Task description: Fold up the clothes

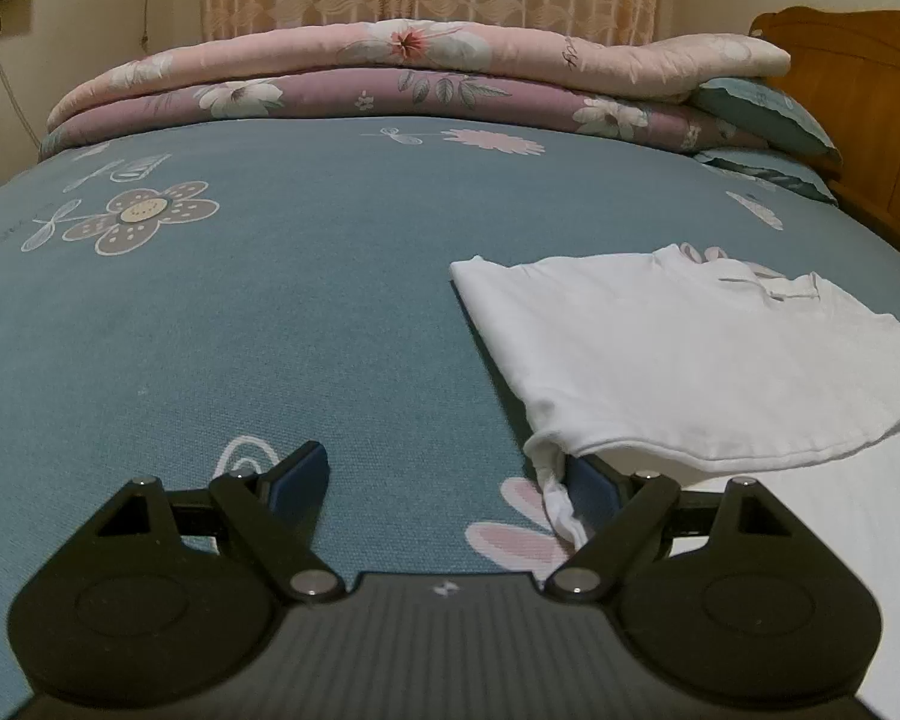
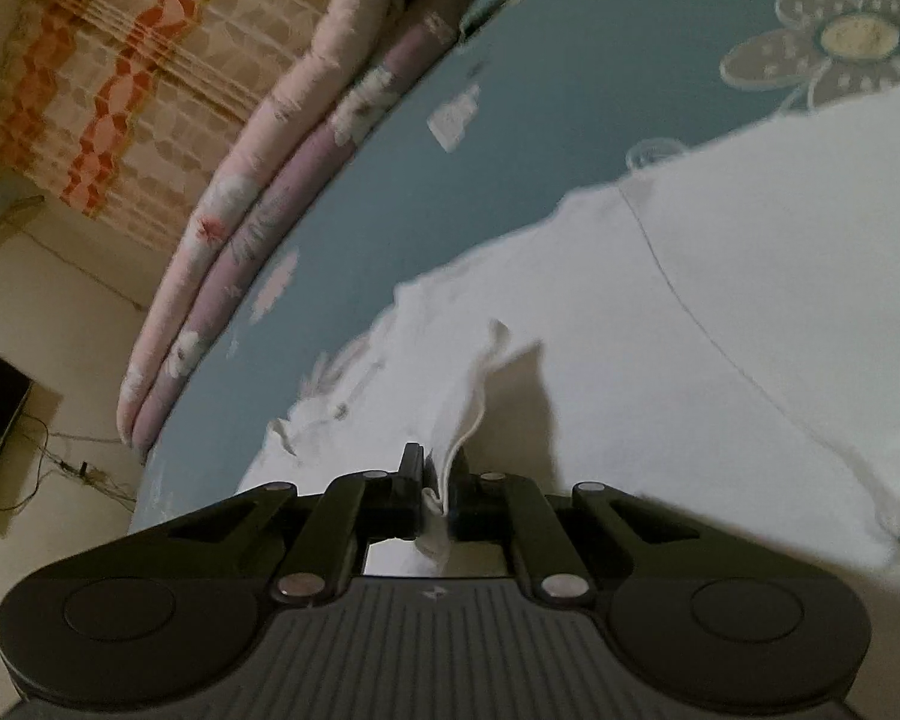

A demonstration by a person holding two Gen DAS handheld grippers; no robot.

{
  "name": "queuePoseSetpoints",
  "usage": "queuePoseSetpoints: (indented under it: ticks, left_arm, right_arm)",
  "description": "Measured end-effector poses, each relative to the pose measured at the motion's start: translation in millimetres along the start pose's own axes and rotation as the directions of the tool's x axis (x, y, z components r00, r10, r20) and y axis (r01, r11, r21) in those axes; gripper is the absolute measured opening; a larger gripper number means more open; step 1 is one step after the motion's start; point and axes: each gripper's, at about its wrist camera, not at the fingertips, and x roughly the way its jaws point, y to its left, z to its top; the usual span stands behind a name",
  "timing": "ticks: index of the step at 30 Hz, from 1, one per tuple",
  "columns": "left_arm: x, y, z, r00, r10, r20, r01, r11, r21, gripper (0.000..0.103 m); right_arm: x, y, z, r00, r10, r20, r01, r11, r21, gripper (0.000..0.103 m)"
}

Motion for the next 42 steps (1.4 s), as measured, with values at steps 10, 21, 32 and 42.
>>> queuePoseSetpoints:
  ticks: [10,21,32,42]
  left_arm:
    - [0,0,0,1.0,0.0,-0.003,0.0,1.0,-0.004,0.088]
    - [-18,9,9,0.991,-0.121,0.049,0.125,0.987,-0.096,0.088]
    - [-21,44,13,0.995,-0.023,0.095,0.046,0.969,-0.243,0.089]
    - [-14,97,14,0.996,0.058,0.074,-0.024,0.915,-0.403,0.089]
  right_arm:
    - [-33,16,17,0.996,-0.083,0.035,0.086,0.992,-0.097,0.008]
    - [-23,10,-4,0.946,-0.322,0.05,0.325,0.923,-0.208,0.018]
    - [-21,122,-20,0.987,-0.162,0.003,0.145,0.874,-0.464,0.027]
    - [109,237,-88,0.952,-0.056,-0.3,-0.146,0.779,-0.61,0.027]
